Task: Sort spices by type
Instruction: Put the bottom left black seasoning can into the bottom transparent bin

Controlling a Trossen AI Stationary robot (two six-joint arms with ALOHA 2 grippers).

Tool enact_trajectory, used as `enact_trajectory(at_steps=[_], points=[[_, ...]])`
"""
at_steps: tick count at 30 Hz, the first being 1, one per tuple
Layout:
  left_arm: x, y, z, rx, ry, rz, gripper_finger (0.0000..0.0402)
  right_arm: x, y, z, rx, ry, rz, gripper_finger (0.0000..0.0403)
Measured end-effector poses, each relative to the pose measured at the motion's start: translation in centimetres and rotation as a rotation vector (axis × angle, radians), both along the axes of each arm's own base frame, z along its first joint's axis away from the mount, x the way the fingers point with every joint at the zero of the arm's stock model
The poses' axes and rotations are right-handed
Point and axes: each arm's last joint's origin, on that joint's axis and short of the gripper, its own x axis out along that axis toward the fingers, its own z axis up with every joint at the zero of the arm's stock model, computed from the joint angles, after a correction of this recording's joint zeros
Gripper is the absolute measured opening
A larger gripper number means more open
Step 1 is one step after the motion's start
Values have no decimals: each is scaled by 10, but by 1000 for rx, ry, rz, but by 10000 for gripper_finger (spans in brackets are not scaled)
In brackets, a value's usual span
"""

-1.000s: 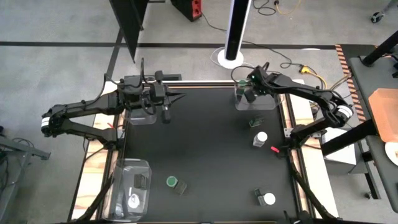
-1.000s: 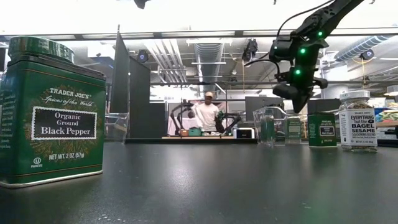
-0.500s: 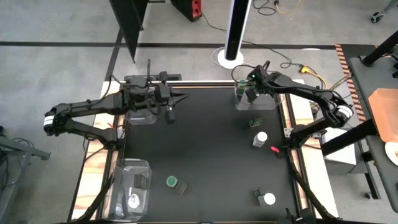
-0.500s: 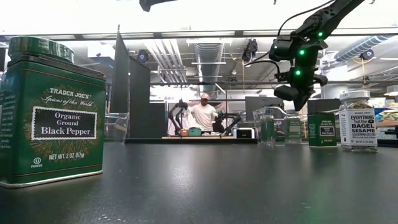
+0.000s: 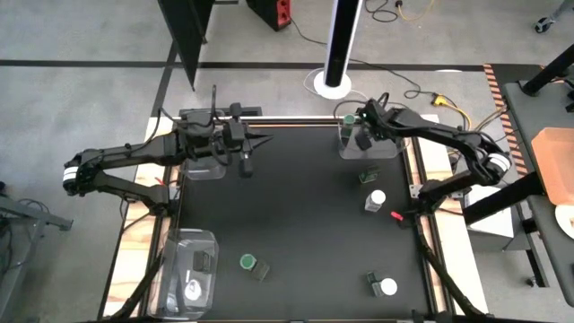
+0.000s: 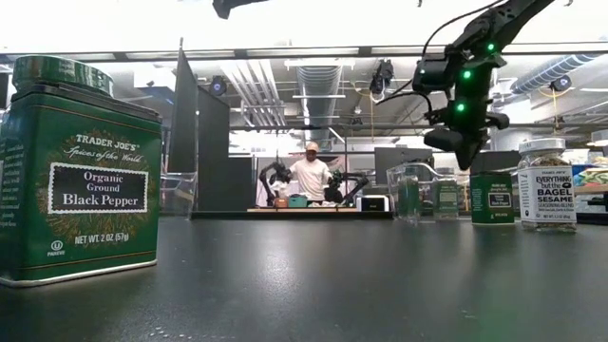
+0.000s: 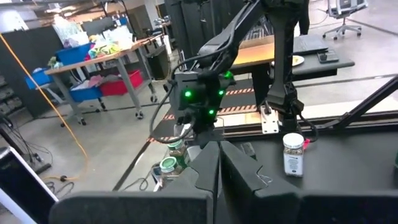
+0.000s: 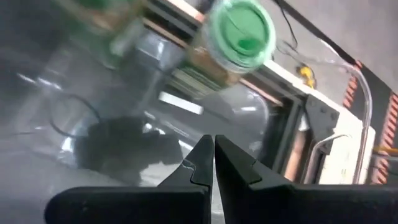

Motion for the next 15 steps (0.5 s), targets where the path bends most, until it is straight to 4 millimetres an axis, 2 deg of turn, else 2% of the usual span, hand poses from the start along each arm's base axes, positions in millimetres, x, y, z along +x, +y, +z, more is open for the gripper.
enact_trajectory(at_steps=[6, 10, 15], points=[[1, -10, -5, -58, 42, -35, 0, 12, 32, 22, -53, -102, 66, 9], [3, -25, -8, -77, 69, -90, 0, 18, 59, 43, -100, -211, 131, 9], [1, -45, -13, -133, 127, -154, 0, 23, 97, 59, -106, -327, 226, 9]])
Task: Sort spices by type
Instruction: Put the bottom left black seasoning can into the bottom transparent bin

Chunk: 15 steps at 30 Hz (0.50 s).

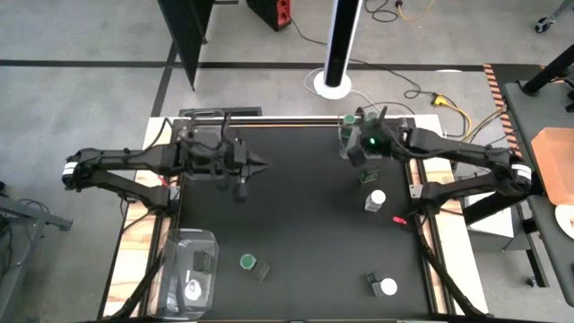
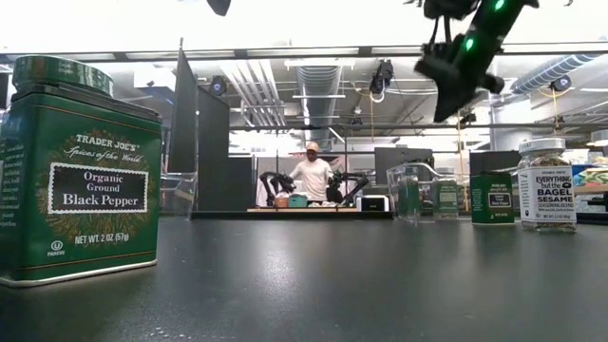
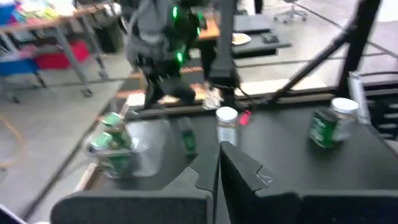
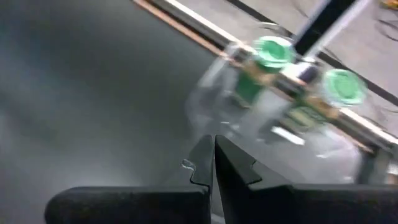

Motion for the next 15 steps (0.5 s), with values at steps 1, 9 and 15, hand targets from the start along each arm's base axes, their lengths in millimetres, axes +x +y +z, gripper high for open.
enact_trajectory(at_steps=[1, 9, 15], points=[[0, -4, -2, -13, 16, -5, 0, 1, 8, 3, 2, -25, 24, 9], [-5, -45, -9, -24, 69, 115, 0, 9, 69, 14, 25, -126, 245, 9], [-11, -72, -9, -81, 62, 61, 0, 14, 103, 11, 52, -128, 383, 9]])
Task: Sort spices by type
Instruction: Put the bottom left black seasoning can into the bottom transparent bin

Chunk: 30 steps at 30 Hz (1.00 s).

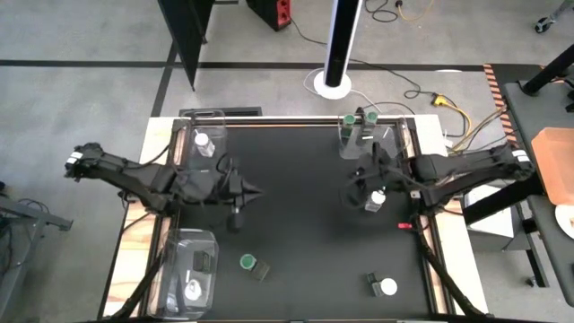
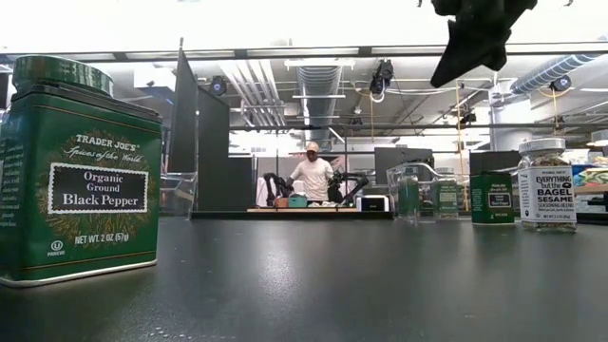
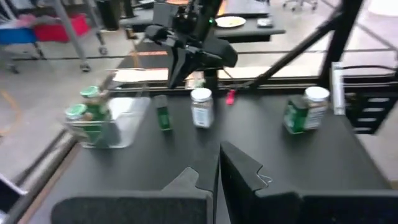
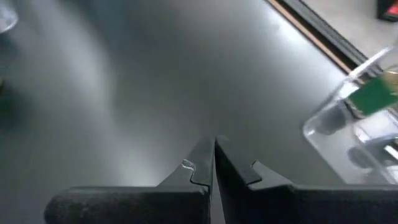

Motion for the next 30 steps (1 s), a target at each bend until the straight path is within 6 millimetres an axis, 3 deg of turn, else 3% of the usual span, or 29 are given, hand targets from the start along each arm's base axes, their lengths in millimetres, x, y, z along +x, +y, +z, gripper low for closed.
enact_trajectory(at_steps=[8, 15, 22, 30], points=[[-9, -20, -7, -169, 56, 2, 0, 2, 32, -7, -1, 37, 142, 9], [-1, -30, -15, -251, 57, 63, 0, 3, 44, -9, -44, 41, 255, 9], [13, -38, -24, -251, 83, 109, 0, 31, 57, -14, -148, -92, 408, 11], [19, -63, -17, -295, 184, 122, 0, 73, 80, -38, -204, -164, 638, 37]])
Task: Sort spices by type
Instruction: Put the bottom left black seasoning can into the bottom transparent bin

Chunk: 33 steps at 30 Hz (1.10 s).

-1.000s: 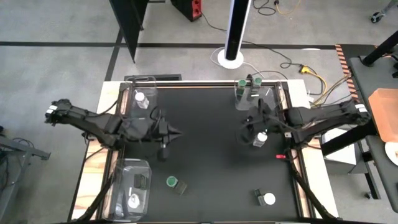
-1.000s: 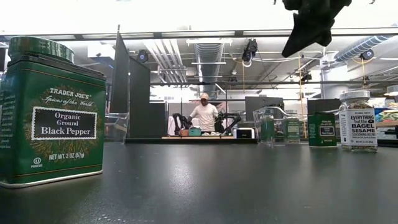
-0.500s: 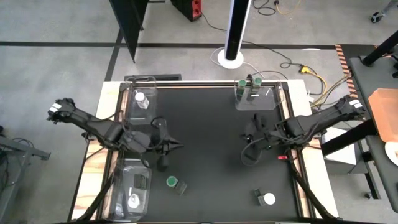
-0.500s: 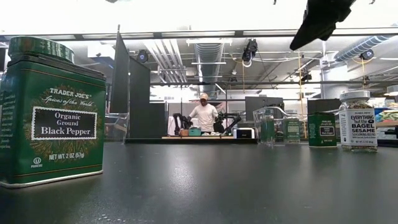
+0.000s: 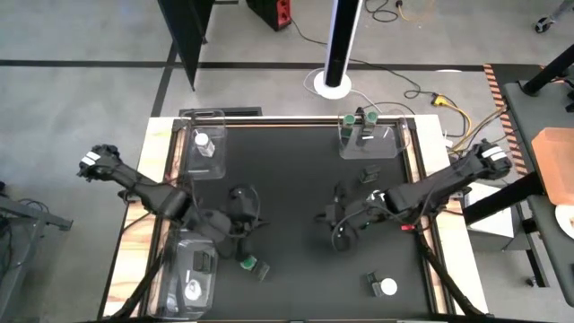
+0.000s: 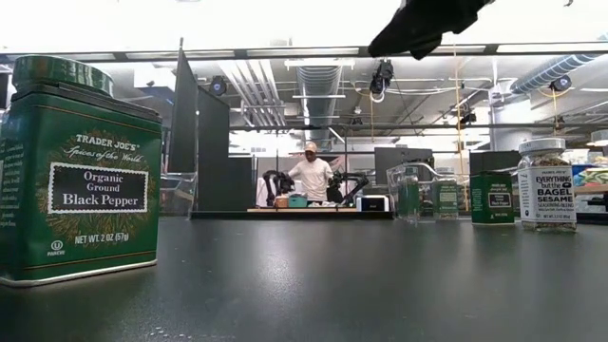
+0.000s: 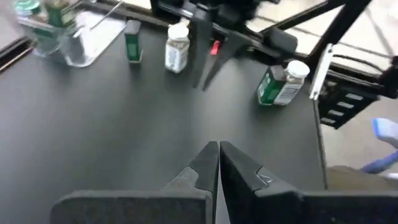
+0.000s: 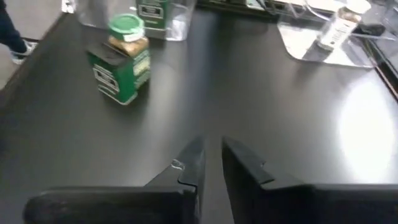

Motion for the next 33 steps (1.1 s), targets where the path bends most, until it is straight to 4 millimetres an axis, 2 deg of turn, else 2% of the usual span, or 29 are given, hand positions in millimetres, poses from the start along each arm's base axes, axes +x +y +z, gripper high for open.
enact_trajectory(at_steps=[5, 7, 12, 15, 20, 23, 28, 33], points=[[-1, -32, 1, -5, 67, 42, 0, 2, 10, -4, 1, -3, 27, 58], [-2, -48, -6, -8, 109, 51, 0, -1, 12, -2, 20, -8, 25, 65], [8, -85, -18, -9, 157, 46, 0, -7, 19, 1, 42, -16, 42, 80], [15, -102, -20, 27, 211, 36, 0, -3, 28, -7, 45, -15, 68, 81], [22, -128, -18, 91, 323, 23, 0, 3, 39, -24, 28, 32, 89, 60], [28, -147, -27, 138, 389, 6, 0, 3, 42, -28, 51, 42, 67, 44], [44, -166, -46, 136, 509, 94, 0, -5, 53, -25, 18, -1, -5, 15], [55, -178, -61, 161, 603, 182, 0, -19, 67, -15, -7, -46, 1, 9]])
